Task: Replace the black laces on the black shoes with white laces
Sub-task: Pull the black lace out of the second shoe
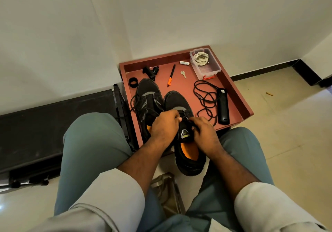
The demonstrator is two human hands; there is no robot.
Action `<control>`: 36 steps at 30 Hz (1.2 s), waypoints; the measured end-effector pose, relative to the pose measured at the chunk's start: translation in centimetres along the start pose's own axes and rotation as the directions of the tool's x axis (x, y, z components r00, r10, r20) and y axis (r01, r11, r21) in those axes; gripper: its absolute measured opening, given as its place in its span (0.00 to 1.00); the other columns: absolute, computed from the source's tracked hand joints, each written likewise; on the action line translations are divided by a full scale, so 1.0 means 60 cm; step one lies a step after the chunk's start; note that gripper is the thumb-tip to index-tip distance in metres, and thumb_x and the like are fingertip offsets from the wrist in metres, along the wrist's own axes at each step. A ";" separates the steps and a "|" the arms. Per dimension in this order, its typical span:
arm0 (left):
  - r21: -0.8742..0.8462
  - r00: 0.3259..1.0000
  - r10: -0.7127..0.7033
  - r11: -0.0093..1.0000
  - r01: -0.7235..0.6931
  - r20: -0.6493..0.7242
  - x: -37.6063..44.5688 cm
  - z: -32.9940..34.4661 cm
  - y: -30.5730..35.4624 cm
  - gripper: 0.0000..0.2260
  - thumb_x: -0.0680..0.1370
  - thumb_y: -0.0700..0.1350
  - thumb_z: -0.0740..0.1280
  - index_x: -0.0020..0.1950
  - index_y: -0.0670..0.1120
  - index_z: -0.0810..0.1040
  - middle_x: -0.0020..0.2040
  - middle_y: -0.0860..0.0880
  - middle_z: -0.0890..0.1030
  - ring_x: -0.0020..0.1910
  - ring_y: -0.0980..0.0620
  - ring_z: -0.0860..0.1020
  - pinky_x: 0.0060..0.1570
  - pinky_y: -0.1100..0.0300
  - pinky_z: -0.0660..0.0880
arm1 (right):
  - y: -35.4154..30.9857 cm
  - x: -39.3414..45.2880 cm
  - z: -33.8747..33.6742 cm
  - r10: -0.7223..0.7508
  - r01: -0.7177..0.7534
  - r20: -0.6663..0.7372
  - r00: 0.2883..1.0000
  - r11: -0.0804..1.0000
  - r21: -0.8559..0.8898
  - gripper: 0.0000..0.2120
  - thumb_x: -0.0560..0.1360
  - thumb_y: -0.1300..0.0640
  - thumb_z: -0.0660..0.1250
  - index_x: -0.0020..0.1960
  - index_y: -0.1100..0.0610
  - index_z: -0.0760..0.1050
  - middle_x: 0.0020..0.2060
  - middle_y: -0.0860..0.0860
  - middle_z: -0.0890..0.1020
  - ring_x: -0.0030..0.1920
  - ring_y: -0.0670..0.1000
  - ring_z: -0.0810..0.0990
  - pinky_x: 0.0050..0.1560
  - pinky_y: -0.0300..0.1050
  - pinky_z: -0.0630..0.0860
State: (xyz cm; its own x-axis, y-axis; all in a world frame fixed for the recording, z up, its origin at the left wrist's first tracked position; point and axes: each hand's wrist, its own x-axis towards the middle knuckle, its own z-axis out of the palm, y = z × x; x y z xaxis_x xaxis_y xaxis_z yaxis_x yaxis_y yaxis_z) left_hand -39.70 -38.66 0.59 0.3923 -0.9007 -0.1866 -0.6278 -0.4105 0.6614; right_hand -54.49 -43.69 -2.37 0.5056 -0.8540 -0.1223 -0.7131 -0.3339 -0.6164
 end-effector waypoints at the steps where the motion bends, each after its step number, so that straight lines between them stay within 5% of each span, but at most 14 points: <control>1: -0.003 1.000 0.012 1.000 -0.012 -0.009 0.001 0.001 -0.001 0.05 0.80 0.48 0.64 0.48 0.49 0.77 0.40 0.51 0.79 0.39 0.50 0.79 0.38 0.54 0.77 | 0.000 -0.001 -0.001 -0.002 0.002 0.001 1.000 1.000 0.006 0.20 0.76 0.65 0.63 0.68 0.55 0.72 0.59 0.52 0.76 0.61 0.54 0.73 0.65 0.52 0.70; 5: -0.231 0.982 -0.117 0.970 0.081 -0.148 0.009 -0.005 -0.004 0.06 0.81 0.43 0.63 0.45 0.50 0.75 0.37 0.54 0.76 0.36 0.53 0.75 0.33 0.59 0.72 | 0.003 0.000 -0.003 0.026 -0.025 -0.014 1.000 0.997 0.073 0.22 0.76 0.65 0.64 0.69 0.55 0.71 0.60 0.51 0.77 0.63 0.53 0.73 0.66 0.52 0.70; 7: -0.472 0.927 -0.295 0.867 0.159 -0.231 0.016 -0.017 -0.010 0.06 0.81 0.40 0.62 0.46 0.47 0.75 0.38 0.54 0.75 0.37 0.54 0.74 0.32 0.67 0.69 | 0.003 0.002 -0.003 0.050 -0.048 -0.015 0.999 0.992 0.121 0.25 0.76 0.65 0.64 0.72 0.53 0.68 0.62 0.51 0.76 0.63 0.52 0.73 0.67 0.51 0.70; 9: -0.557 0.884 -0.364 0.817 0.152 -0.293 0.018 -0.030 -0.017 0.05 0.81 0.39 0.62 0.47 0.46 0.75 0.36 0.53 0.74 0.36 0.53 0.72 0.31 0.64 0.68 | 0.004 0.004 0.000 0.042 -0.042 -0.002 0.999 0.995 0.092 0.24 0.77 0.64 0.63 0.72 0.54 0.68 0.60 0.51 0.76 0.62 0.52 0.72 0.67 0.50 0.70; 13: -0.367 0.972 -0.061 0.930 -0.027 -0.226 0.005 -0.040 -0.003 0.10 0.81 0.44 0.65 0.62 0.49 0.75 0.32 0.53 0.72 0.30 0.57 0.71 0.32 0.61 0.70 | 0.004 0.006 0.002 0.019 -0.020 0.015 1.000 0.998 0.054 0.21 0.77 0.63 0.62 0.70 0.56 0.71 0.57 0.50 0.75 0.60 0.52 0.72 0.65 0.51 0.71; 16: -0.057 0.998 0.062 0.996 -0.062 0.000 -0.006 -0.020 0.003 0.20 0.80 0.49 0.64 0.72 0.56 0.67 0.42 0.48 0.81 0.41 0.50 0.80 0.42 0.53 0.78 | 0.005 0.005 0.003 0.006 -0.007 0.018 1.000 0.999 0.044 0.21 0.77 0.64 0.62 0.70 0.56 0.71 0.57 0.51 0.75 0.60 0.53 0.72 0.64 0.50 0.71; 18: 0.104 0.998 0.033 0.994 -0.038 0.053 -0.003 -0.004 -0.002 0.15 0.81 0.49 0.61 0.69 0.55 0.71 0.52 0.46 0.82 0.51 0.44 0.80 0.49 0.47 0.79 | 0.007 0.003 0.004 -0.001 0.000 0.019 1.000 0.999 0.048 0.22 0.77 0.64 0.62 0.70 0.56 0.71 0.57 0.51 0.75 0.60 0.53 0.72 0.64 0.51 0.71; 22: 0.231 0.997 0.076 0.970 -0.079 0.023 0.002 -0.003 0.001 0.06 0.82 0.43 0.57 0.55 0.47 0.73 0.47 0.45 0.80 0.45 0.42 0.79 0.42 0.48 0.77 | 0.009 -0.001 0.004 -0.009 0.008 0.023 1.000 0.998 0.063 0.21 0.77 0.64 0.62 0.70 0.56 0.70 0.57 0.51 0.74 0.60 0.53 0.72 0.65 0.51 0.70; 24: 0.113 0.998 0.062 0.992 -0.061 -0.003 0.002 -0.011 -0.002 0.06 0.81 0.39 0.56 0.54 0.48 0.69 0.43 0.46 0.77 0.41 0.44 0.77 0.37 0.50 0.74 | 0.009 0.000 0.003 -0.015 0.013 0.023 1.000 0.998 0.067 0.22 0.77 0.63 0.62 0.70 0.55 0.70 0.57 0.50 0.74 0.60 0.53 0.72 0.65 0.50 0.70; 26: -0.216 0.984 -0.087 0.975 0.052 -0.157 0.006 -0.024 -0.004 0.08 0.81 0.36 0.55 0.52 0.48 0.70 0.40 0.47 0.75 0.37 0.46 0.75 0.34 0.53 0.70 | 0.009 0.001 0.002 -0.005 0.003 0.021 1.000 0.998 0.071 0.22 0.78 0.63 0.62 0.71 0.55 0.70 0.57 0.51 0.74 0.60 0.53 0.72 0.66 0.49 0.69; 29: -0.768 0.807 -0.534 0.617 0.168 -0.253 0.023 -0.053 -0.012 0.10 0.81 0.38 0.55 0.46 0.52 0.70 0.38 0.46 0.75 0.29 0.50 0.71 0.27 0.58 0.67 | 0.010 0.005 0.004 0.000 -0.001 0.018 1.000 0.997 0.074 0.21 0.78 0.63 0.62 0.71 0.55 0.70 0.58 0.52 0.74 0.60 0.53 0.72 0.66 0.49 0.69; 31: -0.875 0.717 -0.668 0.450 0.176 -0.199 0.023 -0.063 -0.021 0.10 0.82 0.38 0.55 0.47 0.51 0.70 0.35 0.47 0.73 0.25 0.51 0.70 0.23 0.62 0.65 | 0.010 0.007 0.005 -0.004 0.002 0.024 1.000 0.998 0.068 0.21 0.78 0.63 0.63 0.71 0.55 0.70 0.57 0.52 0.74 0.60 0.54 0.72 0.66 0.50 0.69; 34: -0.463 0.831 -0.362 0.874 0.146 -0.422 0.010 -0.050 -0.024 0.08 0.81 0.43 0.61 0.60 0.50 0.72 0.43 0.50 0.77 0.41 0.47 0.80 0.38 0.57 0.77 | 0.012 0.008 0.006 -0.008 0.007 0.020 1.000 0.998 0.064 0.21 0.77 0.63 0.63 0.70 0.56 0.71 0.56 0.52 0.74 0.59 0.54 0.72 0.65 0.50 0.69; 36: -0.056 0.944 0.012 0.998 -0.032 -0.328 0.002 -0.027 -0.013 0.17 0.81 0.47 0.62 0.69 0.55 0.67 0.58 0.49 0.76 0.49 0.45 0.80 0.45 0.50 0.79 | 0.011 0.007 0.005 -0.010 0.009 0.026 1.000 0.998 0.066 0.21 0.77 0.63 0.63 0.70 0.56 0.71 0.56 0.51 0.74 0.59 0.53 0.72 0.65 0.51 0.70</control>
State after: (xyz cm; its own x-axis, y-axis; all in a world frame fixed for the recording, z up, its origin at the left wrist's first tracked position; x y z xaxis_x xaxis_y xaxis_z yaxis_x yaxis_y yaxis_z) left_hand -38.09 -38.24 1.23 0.5837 -0.8089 0.0702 -0.6013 -0.3725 0.7069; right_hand -54.60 -44.17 -3.10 0.5254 -0.8399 -0.1358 -0.6749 -0.3142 -0.6677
